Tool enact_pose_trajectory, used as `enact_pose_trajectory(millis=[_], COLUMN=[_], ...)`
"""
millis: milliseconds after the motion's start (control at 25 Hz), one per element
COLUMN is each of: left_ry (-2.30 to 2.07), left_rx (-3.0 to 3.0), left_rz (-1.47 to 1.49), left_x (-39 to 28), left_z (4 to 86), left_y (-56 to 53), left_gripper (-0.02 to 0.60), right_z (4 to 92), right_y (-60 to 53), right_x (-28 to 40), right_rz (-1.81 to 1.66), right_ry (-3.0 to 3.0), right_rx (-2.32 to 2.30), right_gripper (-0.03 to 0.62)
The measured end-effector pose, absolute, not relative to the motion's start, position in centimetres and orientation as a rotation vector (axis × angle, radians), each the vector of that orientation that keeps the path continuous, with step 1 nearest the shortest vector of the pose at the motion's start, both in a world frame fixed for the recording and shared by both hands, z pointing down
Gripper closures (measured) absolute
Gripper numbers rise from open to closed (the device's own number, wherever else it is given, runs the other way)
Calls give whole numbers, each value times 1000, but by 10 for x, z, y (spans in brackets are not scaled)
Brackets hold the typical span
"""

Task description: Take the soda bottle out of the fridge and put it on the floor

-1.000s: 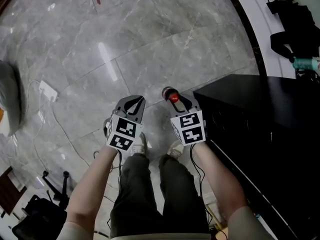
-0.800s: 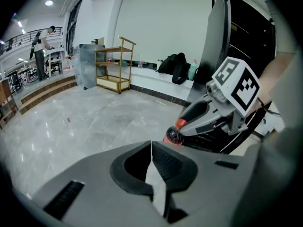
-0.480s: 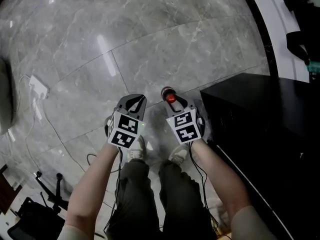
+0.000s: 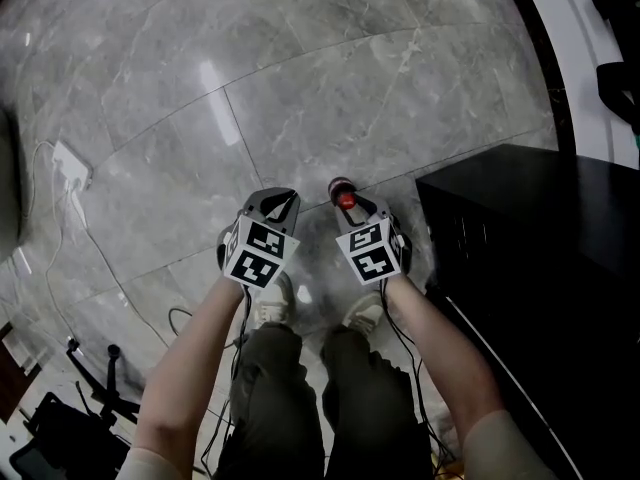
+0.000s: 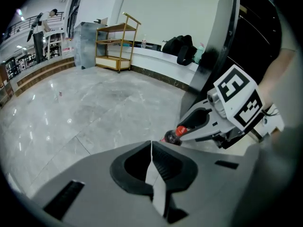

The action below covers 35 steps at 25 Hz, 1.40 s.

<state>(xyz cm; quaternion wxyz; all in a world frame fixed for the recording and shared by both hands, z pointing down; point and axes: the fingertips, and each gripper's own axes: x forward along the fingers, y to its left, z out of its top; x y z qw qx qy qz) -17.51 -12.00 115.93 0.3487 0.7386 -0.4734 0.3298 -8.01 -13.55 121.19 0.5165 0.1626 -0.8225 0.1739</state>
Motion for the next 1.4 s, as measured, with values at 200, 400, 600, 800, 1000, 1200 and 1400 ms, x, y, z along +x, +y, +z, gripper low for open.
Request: enact_pose_trajectory(millis=[200,400,600,800,1000,1200,1400], left_ry=[-1201,-1146,-1148,-1075,-1067,-1103,-1148], left_rx=[1899,1904,1904,1921,1929,1924,1929], left_rz=[877,857,840,872,914,906,928], left_x=[-174,-161,-156,-146,-147,-154,-161], left_z=[1180,1188,1187,1178,1151,1106,1050], left_y=[-109,-106,-107,-102,-96,-102,-108], left_gripper=[574,574,574,574,574,574,574], right_z=[1233,1244,1244,1239,1204,1148,1082], right_y=[-128,-123,-135,-141,-146,-155,-160], right_x=[-72,-68,-58,-53,-56,-56,-55], right_rz=[447,495,492,520,534,505,457], right_ry=[-1959,-2000,-1997,-1970,-1984,-2022,-2066], right_rx=[378,377,415,375,390,434,450], right_gripper=[477,479,477,444,442,488,521])
